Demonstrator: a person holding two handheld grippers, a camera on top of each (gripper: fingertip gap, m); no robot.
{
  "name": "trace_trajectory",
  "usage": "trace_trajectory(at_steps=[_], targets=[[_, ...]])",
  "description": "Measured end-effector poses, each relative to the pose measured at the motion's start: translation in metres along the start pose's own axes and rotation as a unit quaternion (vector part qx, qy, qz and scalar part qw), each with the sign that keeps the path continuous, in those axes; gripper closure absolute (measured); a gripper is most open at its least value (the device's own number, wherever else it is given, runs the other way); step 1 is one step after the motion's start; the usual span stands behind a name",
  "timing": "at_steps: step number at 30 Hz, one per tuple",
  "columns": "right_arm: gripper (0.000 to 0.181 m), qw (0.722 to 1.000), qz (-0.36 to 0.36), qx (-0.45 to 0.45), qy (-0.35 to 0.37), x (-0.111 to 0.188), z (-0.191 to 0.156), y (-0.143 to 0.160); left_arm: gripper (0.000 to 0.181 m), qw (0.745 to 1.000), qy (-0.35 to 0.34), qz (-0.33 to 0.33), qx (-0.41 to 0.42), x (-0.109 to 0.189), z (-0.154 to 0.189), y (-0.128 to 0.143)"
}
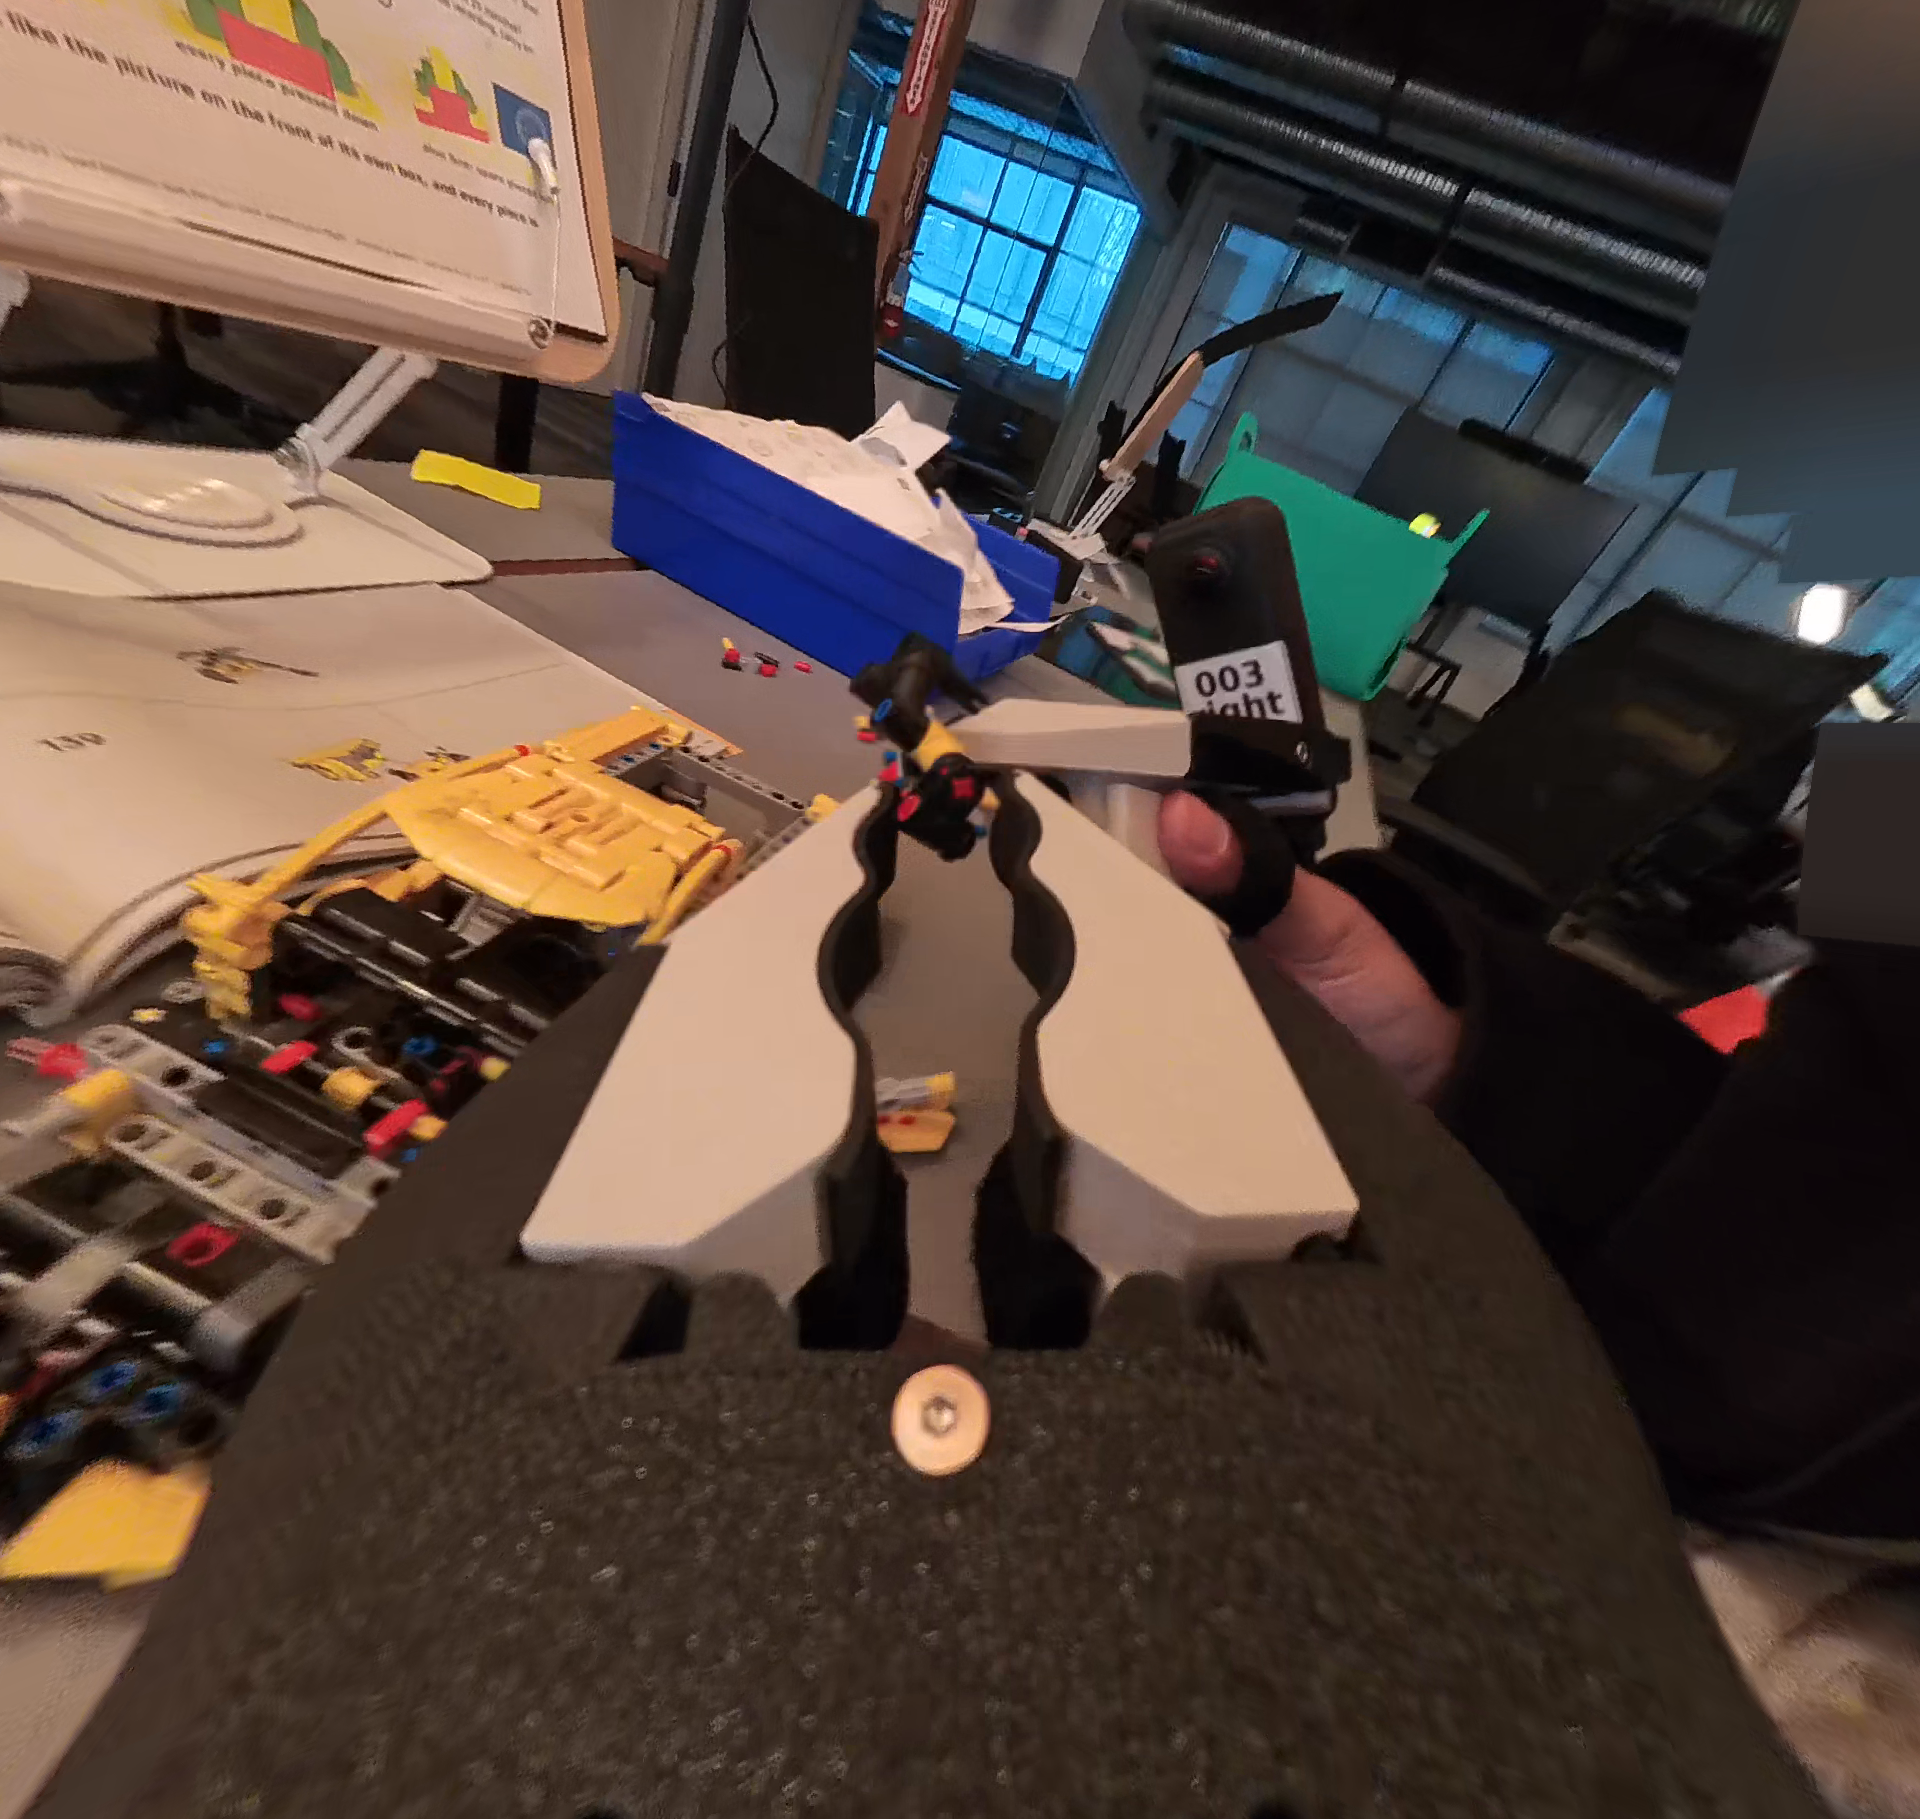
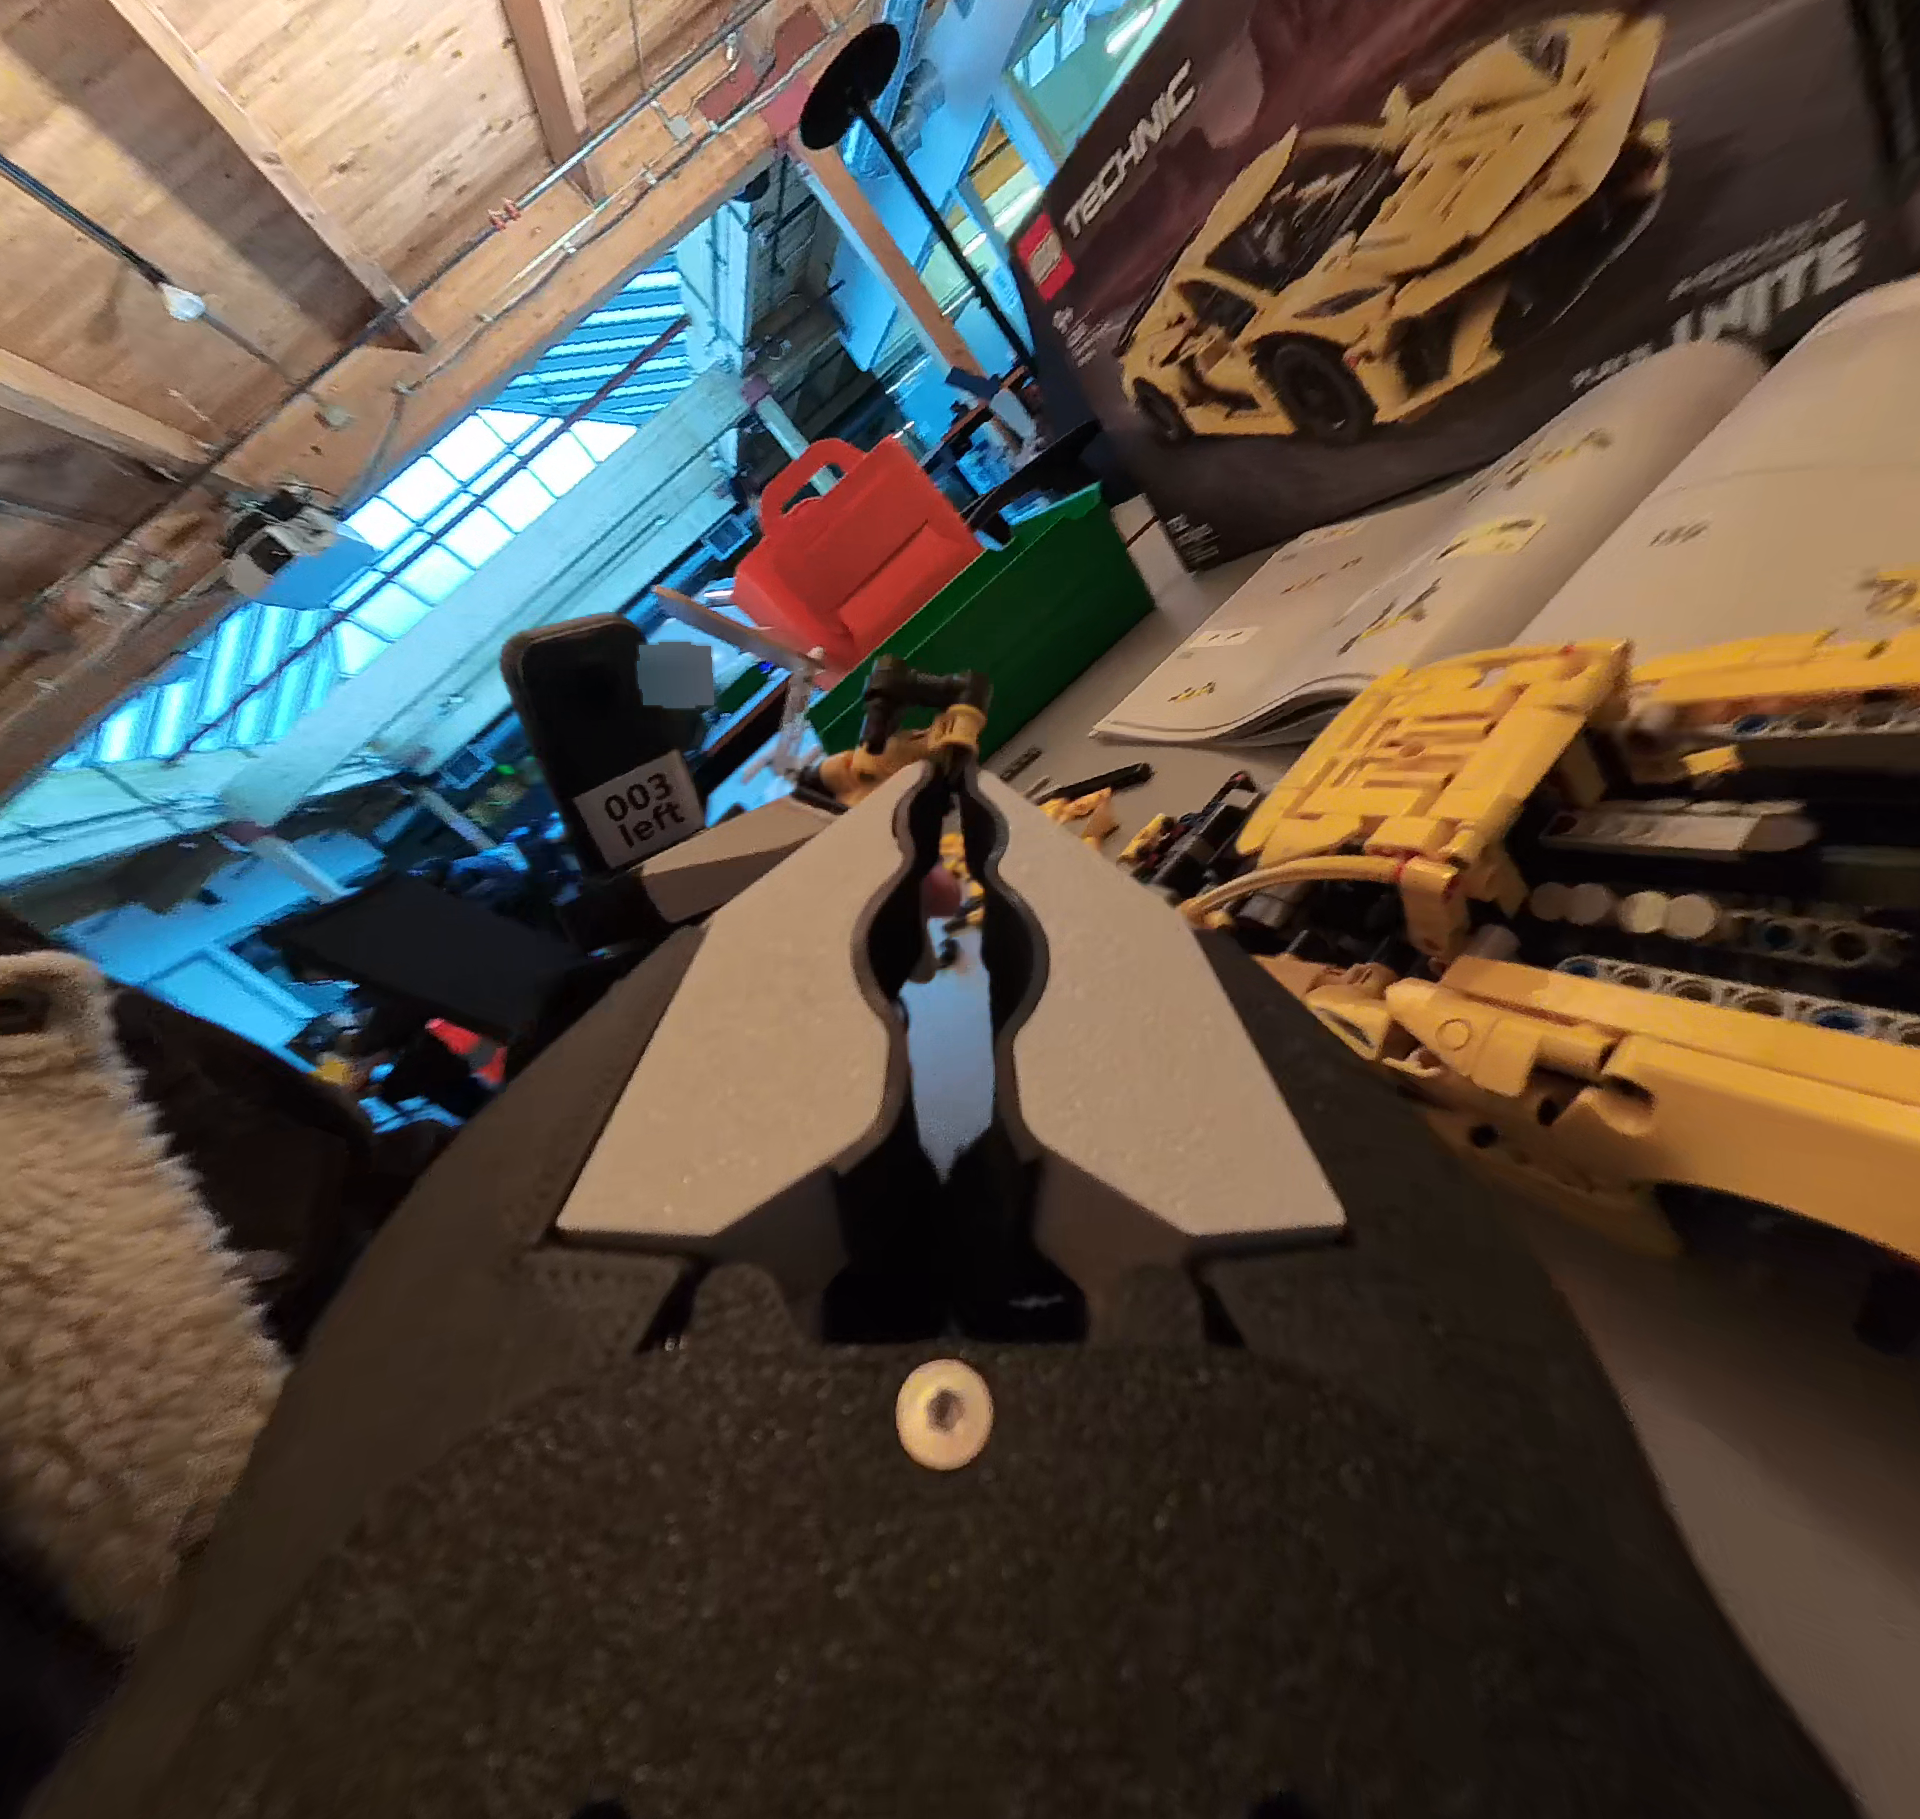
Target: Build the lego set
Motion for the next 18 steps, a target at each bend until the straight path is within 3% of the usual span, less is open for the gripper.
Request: trace_trajectory(at_steps=[7,16,18], targets=[[0.179,0.994,-0.003,0.082,0.075,0.005,-0.002,-0.004,0.164,0.981,0.02,0.071,0.18,-0.004,-0.013,0.001],[0.179,0.995,-0.032,0.066,0.067,0.0,0.001,0.005,0.165,0.971,0.036,0.069,0.226,0.0,-0.023,0.001],[0.178,0.994,-0.037,0.076,0.063,0.0,0.001,0.005,0.166,0.965,0.059,0.041,0.253,0.001,-0.028,0.002]])
Point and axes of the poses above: each gripper's, where its closed fingertips meet, x back along the fingers, y out of its underside, z = x × y across the jaws, the point moved 7 cm from there along x, back along the fingers, and after that the axes turned 7 degrees about x, right-handed, at the moved point
